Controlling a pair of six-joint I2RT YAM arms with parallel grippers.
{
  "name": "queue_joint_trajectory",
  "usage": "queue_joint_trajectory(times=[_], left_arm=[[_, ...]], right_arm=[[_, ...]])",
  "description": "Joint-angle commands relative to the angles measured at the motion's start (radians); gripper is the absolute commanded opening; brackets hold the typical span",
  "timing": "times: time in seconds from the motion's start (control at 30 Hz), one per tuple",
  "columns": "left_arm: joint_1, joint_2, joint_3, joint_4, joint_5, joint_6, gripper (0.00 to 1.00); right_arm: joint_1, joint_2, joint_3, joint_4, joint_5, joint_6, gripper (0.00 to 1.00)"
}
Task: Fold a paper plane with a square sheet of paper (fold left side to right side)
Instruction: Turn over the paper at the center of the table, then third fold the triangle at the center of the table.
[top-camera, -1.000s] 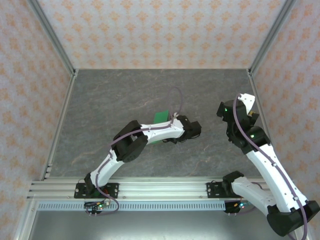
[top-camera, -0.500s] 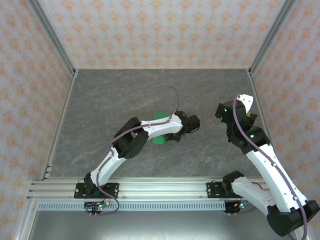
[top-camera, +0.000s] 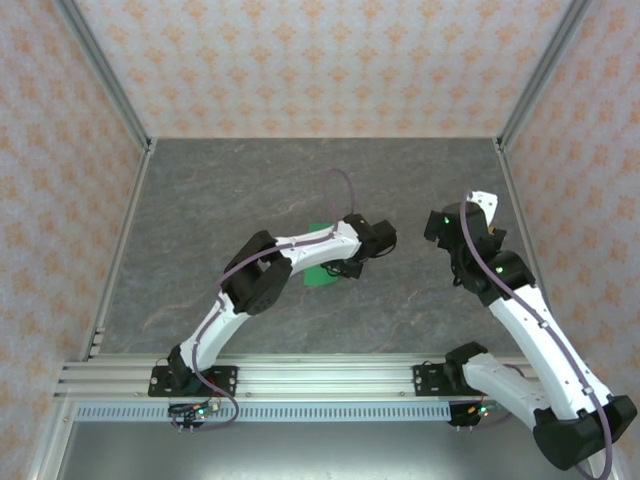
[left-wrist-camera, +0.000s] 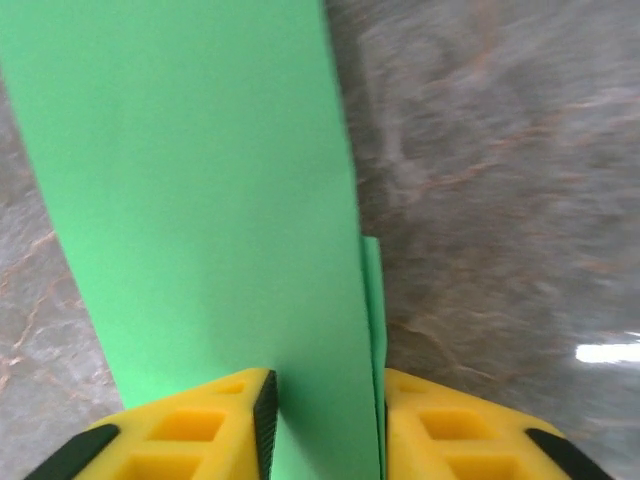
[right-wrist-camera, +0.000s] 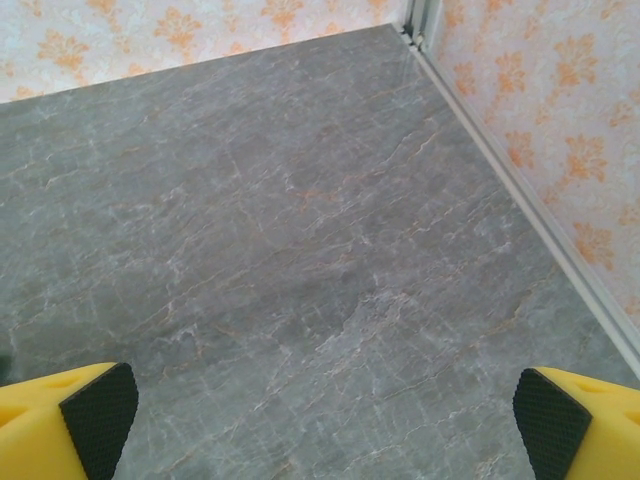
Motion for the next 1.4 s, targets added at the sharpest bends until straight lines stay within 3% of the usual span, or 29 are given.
queue_joint_trajectory(times=[0.0, 0.13, 0.3, 0.47, 0.6, 0.73, 0.97, 1.37], left_arm=[[-0.004, -0.111, -0.006, 0.087, 0.096, 0.035, 0.39], [0.023, -0.208, -0.063, 0.196, 0.220, 0.058, 0.49], [0.080, -0.345, -0.181, 0.335, 0.353, 0.059, 0.54], [0.152, -0.509, -0.354, 0.450, 0.369, 0.074, 0.57], [0.263, -0.641, -0.551, 0.598, 0.439, 0.041, 0.61], [0.370, -0.723, -0.721, 0.745, 0.529, 0.003, 0.65], [0.458, -0.706, -0.862, 0.903, 0.650, -0.014, 0.66], [0.460, -0.551, -0.868, 1.015, 0.753, -0.061, 0.63]], right_arm=[[0.003, 0.016, -0.015, 0.011, -0.052, -0.001, 1.00], [0.001, 0.045, -0.014, 0.027, -0.093, 0.003, 1.00], [0.003, 0.095, -0.003, 0.051, -0.177, 0.015, 1.00], [0.003, 0.179, -0.013, 0.157, -0.412, 0.042, 0.99], [0.003, 0.318, -0.018, 0.305, -0.651, 0.124, 0.89], [0.019, 0.488, -0.001, 0.431, -0.786, 0.190, 0.83], [0.055, 0.681, 0.044, 0.552, -0.853, 0.257, 0.80], [0.063, 0.639, -0.013, 0.540, -0.827, 0.263, 0.80]])
